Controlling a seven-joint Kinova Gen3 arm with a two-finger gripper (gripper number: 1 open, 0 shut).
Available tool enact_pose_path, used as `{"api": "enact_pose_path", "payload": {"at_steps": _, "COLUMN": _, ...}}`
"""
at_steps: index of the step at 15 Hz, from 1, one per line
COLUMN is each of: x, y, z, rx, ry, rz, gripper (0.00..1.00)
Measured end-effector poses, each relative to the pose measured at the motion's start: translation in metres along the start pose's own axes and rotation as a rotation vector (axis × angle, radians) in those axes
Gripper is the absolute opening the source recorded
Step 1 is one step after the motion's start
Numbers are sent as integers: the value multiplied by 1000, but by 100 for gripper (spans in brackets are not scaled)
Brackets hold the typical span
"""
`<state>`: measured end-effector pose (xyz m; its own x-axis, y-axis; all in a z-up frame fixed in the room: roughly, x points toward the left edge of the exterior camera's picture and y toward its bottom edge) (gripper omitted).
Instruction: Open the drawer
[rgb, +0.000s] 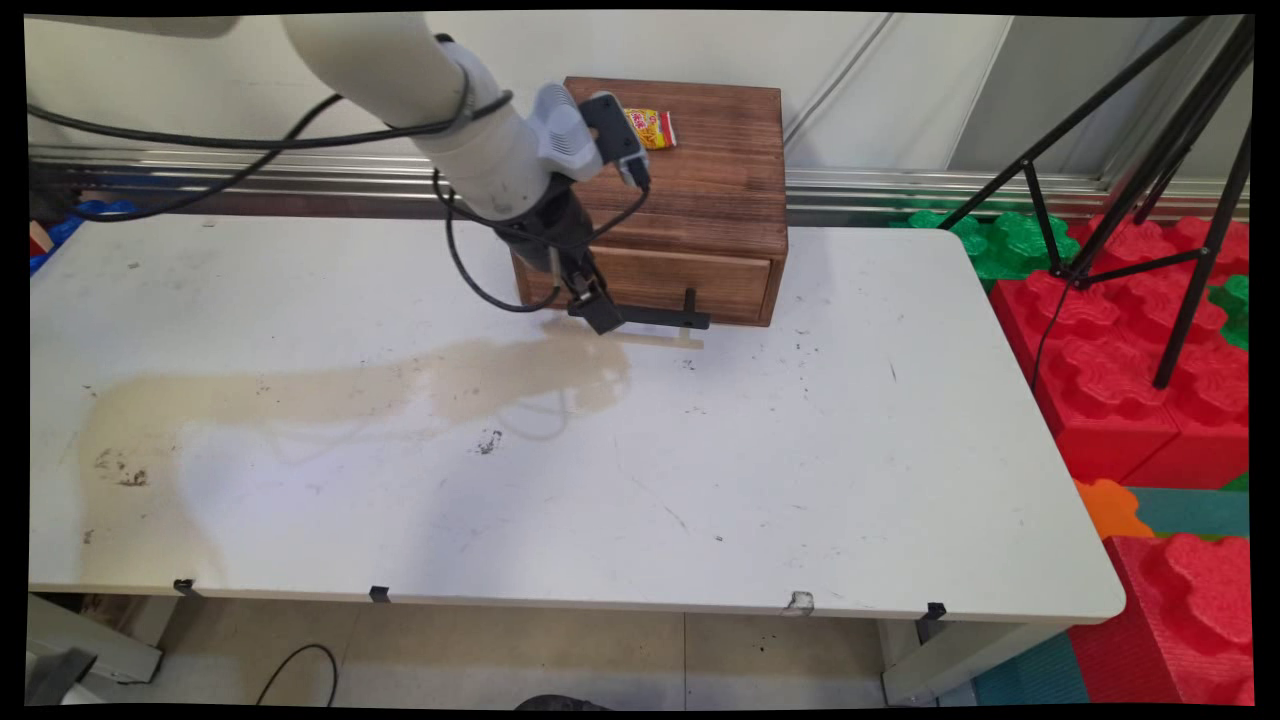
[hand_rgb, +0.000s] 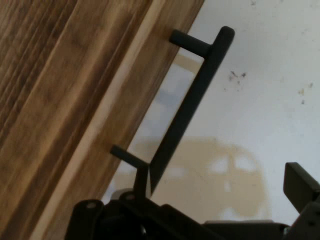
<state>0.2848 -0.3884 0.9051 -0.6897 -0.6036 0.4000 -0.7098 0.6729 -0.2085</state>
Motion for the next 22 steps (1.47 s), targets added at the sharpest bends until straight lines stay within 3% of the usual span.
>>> {"api": "enact_pose_path", "payload": {"at_steps": 9, "x": 17, "y": -6, "z": 54, "rx": -6, "ry": -13, "rz": 66, "gripper": 100}}
{"api": "enact_pose_path", "payload": {"at_steps": 22, "x": 16, "y": 6, "z": 113, "rx": -42, "ry": -20, "rz": 106, "gripper": 100}}
